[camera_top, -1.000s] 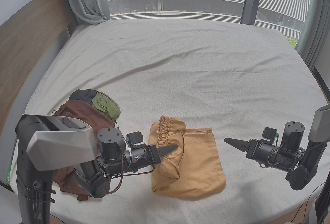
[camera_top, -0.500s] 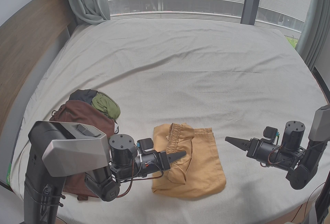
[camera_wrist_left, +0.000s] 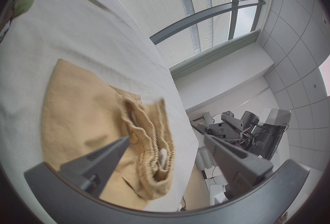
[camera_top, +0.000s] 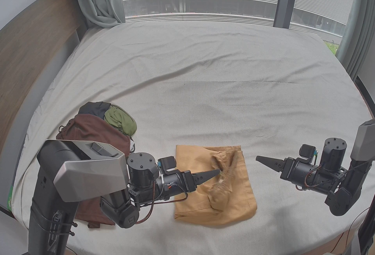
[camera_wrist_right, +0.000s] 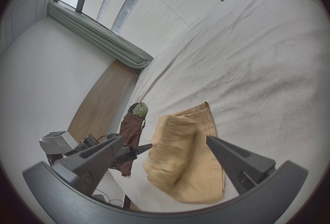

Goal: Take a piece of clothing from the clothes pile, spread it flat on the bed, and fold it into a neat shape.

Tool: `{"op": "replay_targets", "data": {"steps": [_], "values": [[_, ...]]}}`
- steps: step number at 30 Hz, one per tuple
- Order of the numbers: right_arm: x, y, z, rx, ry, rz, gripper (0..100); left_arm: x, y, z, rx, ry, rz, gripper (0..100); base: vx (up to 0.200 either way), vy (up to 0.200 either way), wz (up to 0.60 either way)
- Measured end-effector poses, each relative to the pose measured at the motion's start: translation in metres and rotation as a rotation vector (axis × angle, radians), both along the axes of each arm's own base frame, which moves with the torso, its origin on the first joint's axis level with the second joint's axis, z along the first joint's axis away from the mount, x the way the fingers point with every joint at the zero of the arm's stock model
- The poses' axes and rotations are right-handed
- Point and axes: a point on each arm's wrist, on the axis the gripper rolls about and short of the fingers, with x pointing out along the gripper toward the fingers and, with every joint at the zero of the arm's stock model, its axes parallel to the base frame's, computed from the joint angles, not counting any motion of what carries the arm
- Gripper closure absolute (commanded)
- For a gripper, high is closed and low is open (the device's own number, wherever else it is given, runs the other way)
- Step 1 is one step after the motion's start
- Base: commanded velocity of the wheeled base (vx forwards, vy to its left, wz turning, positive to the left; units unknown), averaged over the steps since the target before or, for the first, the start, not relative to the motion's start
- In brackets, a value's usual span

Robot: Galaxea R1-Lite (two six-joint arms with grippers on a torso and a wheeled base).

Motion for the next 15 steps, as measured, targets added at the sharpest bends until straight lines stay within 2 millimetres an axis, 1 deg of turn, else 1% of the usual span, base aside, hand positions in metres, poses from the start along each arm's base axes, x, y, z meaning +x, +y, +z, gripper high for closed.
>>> {"op": "replay_targets", "data": {"steps": [8, 11, 15], "values": [[-0.001, 0.000, 0.000, -0.001, 0.001, 0.002, 0, -0.001, 0.006, 0.005, 0.026, -0.038, 0.038, 0, 0.000, 0.000, 0.00], [-0.001, 0.001, -0.001, -0.002, 0.004, 0.005, 0, -0.003, 0.015, 0.009, 0.040, -0.044, 0.050, 0, 0.000, 0.000, 0.00], [-0.002, 0.002, -0.002, -0.005, 0.009, 0.007, 0, -0.005, 0.035, 0.019, 0.064, -0.072, 0.082, 0, 0.000, 0.000, 0.00]]}}
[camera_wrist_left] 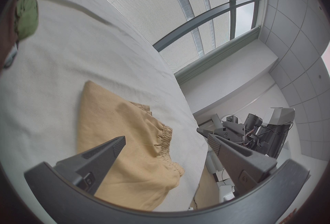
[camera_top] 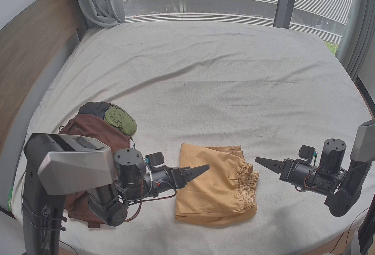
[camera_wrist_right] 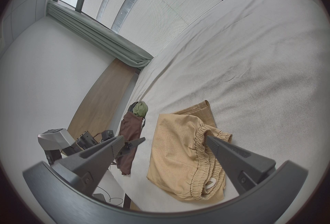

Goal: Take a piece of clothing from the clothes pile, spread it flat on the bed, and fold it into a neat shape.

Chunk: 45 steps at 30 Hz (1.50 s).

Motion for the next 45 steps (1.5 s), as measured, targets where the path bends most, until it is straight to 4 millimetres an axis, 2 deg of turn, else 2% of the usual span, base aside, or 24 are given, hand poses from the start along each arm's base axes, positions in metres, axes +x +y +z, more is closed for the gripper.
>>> {"op": "replay_targets", "data": {"steps": [5, 18, 25, 36, 45], "values": [[-0.001, 0.001, -0.001, -0.002, 0.003, 0.002, 0, -0.005, 0.024, 0.013, 0.028, -0.025, 0.041, 0, 0.000, 0.000, 0.00], [-0.005, 0.006, -0.002, -0.007, 0.011, 0.023, 0, -0.023, 0.103, 0.040, 0.166, -0.196, 0.080, 0, 0.000, 0.000, 0.00], [-0.006, 0.008, -0.002, -0.007, 0.012, 0.030, 0, -0.034, 0.131, 0.049, 0.166, -0.197, 0.105, 0, 0.000, 0.000, 0.00], [-0.007, 0.009, -0.003, -0.010, 0.017, 0.035, 0, -0.041, 0.155, 0.058, 0.245, -0.308, 0.133, 0, 0.000, 0.000, 0.00], [-0.012, 0.014, -0.004, -0.019, 0.024, 0.050, 0, -0.045, 0.171, 0.044, 0.342, -0.399, 0.061, 0, 0.000, 0.000, 0.00]]}}
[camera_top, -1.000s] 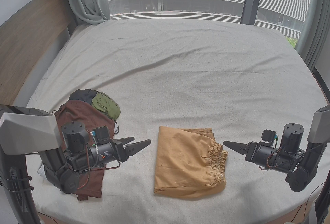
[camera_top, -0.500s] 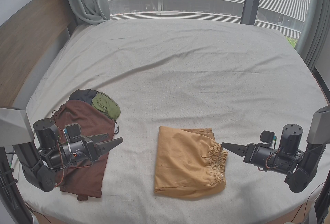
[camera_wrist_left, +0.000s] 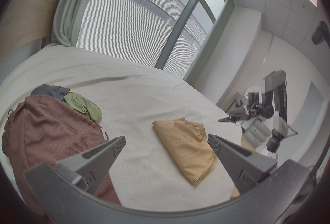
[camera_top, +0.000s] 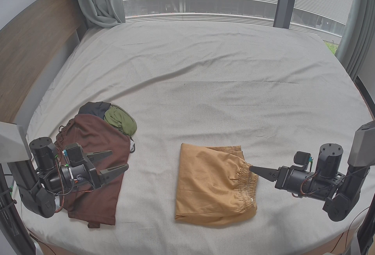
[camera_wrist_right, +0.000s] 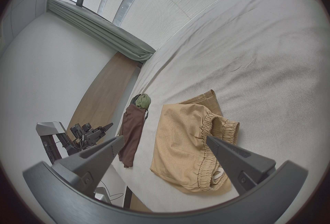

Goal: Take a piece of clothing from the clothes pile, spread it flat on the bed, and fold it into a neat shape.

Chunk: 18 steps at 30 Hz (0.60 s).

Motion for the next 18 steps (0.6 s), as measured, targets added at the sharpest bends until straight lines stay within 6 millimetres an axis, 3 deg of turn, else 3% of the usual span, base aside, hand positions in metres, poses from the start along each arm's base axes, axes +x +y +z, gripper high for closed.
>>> {"op": "replay_targets", "data": {"steps": [10, 18], "values": [[-0.009, -0.003, -0.015, -0.045, 0.069, -0.002, 0, -0.003, 0.009, -0.028, 0.110, -0.029, -0.056, 0, 0.000, 0.000, 0.00], [-0.010, -0.006, -0.041, -0.111, 0.149, 0.000, 0, -0.004, 0.010, -0.033, 0.107, -0.006, -0.061, 0, 0.000, 0.000, 0.00]]}}
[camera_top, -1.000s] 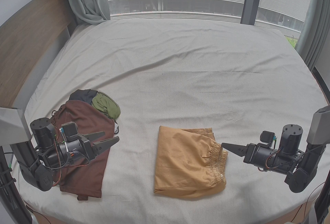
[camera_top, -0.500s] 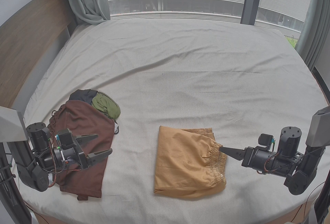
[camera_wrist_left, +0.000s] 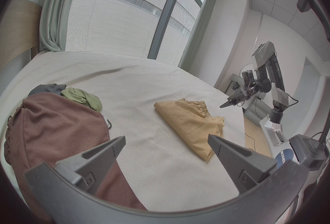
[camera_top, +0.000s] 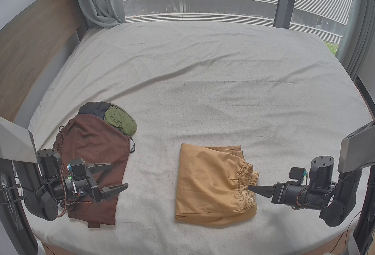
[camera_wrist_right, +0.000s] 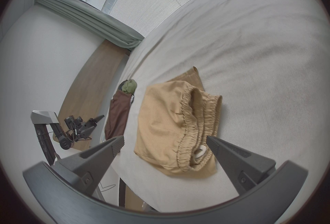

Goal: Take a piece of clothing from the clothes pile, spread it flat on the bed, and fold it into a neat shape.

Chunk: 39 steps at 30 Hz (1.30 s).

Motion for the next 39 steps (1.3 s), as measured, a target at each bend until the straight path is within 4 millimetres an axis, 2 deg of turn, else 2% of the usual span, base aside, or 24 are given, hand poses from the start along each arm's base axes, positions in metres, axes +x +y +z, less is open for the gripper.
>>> {"op": "replay_targets", "data": {"steps": [17, 31, 39], "values": [[0.009, 0.000, -0.042, -0.040, 0.122, -0.017, 0, -0.006, -0.001, -0.005, -0.004, 0.033, -0.017, 0, 0.000, 0.000, 0.00], [0.018, 0.007, -0.060, -0.031, 0.160, -0.020, 0, -0.008, -0.003, -0.006, -0.008, 0.043, -0.033, 0, 0.000, 0.000, 0.00], [0.018, 0.018, -0.065, -0.035, 0.167, -0.024, 0, -0.008, -0.003, -0.006, -0.008, 0.040, -0.033, 0, 0.000, 0.000, 0.00]]}}
